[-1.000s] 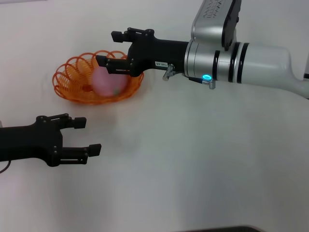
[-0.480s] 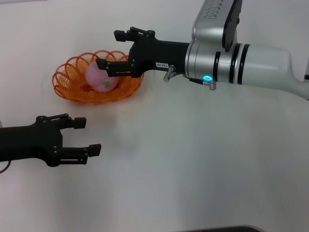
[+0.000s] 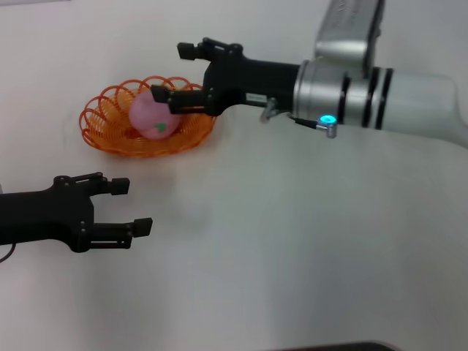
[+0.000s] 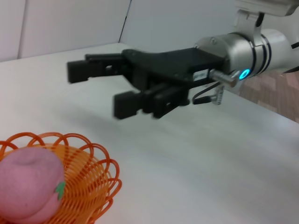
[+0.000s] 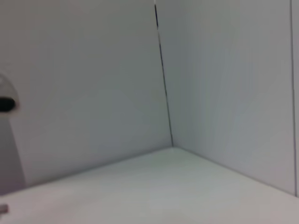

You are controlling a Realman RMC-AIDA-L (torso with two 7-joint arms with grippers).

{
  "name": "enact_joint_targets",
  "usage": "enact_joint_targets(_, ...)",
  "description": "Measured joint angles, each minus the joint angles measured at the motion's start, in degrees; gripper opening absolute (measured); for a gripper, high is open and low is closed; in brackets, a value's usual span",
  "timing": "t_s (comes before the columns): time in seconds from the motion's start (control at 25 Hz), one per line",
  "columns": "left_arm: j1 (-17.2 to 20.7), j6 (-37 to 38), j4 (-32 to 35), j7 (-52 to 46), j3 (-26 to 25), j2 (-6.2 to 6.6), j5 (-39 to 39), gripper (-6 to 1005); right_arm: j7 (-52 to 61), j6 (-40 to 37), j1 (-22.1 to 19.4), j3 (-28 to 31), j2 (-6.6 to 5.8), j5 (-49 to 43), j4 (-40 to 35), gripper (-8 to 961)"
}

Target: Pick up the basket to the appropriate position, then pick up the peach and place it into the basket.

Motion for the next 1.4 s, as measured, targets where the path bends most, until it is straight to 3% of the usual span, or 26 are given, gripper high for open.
enact_joint_targets(0.16, 0.09, -0.09, -0.05, -0.11, 0.0, 0.0, -0.02, 887, 5.99, -4.22, -4.78, -1.11, -0.83, -1.76, -6.69, 948)
enact_joint_targets(0.48, 0.26, 0.17, 0.0, -0.07, -0.1, 0.0, -0.49, 888, 22.69, -11.15, -19.6, -1.14, -1.44, -10.73, -33.81, 946)
enact_joint_targets(0.6, 0.26, 0.23, 0.07, -0.1, -0.1, 0.0, -0.52, 888, 26.99, -12.41, -23.26, -0.72, -1.68, -12.83, -41.07, 946)
enact_joint_targets(0.84, 0.27, 0.29, 0.13, -0.1, -0.31, 0.0, -0.62, 888, 33.85, -14.69, -25.67, 1.04, -1.88, -22.45, -49.86, 945)
enact_joint_targets(1.2, 0.29, 0.45, 0.15, 0.17, -2.28, 0.0, -0.69, 887, 45.91, -22.81, -25.49, 5.49, -1.79, -40.21, -61.99, 945)
enact_joint_targets(1.4, 0.29, 0.45, 0.04, 0.25, -2.96, 0.08, -0.84, 888, 49.66, -26.35, -25.21, 7.18, -1.69, -46.65, -64.89, 945)
